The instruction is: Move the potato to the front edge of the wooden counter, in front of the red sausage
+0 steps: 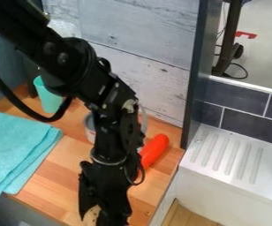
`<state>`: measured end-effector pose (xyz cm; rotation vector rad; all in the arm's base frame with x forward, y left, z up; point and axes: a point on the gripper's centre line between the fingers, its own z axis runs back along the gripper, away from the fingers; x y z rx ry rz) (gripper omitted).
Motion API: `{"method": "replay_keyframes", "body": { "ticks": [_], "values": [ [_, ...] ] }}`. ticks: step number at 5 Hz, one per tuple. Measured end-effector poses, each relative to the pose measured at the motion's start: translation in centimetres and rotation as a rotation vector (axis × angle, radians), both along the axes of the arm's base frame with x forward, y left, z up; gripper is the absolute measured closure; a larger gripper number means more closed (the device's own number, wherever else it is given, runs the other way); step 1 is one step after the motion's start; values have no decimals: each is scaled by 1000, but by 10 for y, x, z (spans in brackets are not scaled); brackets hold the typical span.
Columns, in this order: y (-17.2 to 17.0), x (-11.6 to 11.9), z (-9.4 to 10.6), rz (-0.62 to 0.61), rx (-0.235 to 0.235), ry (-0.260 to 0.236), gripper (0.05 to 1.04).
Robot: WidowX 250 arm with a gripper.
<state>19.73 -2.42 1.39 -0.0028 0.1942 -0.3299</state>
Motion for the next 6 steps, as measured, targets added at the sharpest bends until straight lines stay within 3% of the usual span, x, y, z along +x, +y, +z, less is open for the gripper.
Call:
{"method": "replay_keyframes", "body": {
  "ticks": [1, 2, 3, 4, 5, 6],
  "values": [
    [1, 1, -8, -3, -33, 25, 426],
    [1, 5, -12, -16, -49, 42, 437],
    [1, 6, -12, -21, -46, 65, 387],
    [3, 7, -3, -21, -31, 54, 125],
    [3, 24, 38, 28, -23, -52, 76],
    [7, 26, 70, 92, 8, -88, 81]
  ]
}}
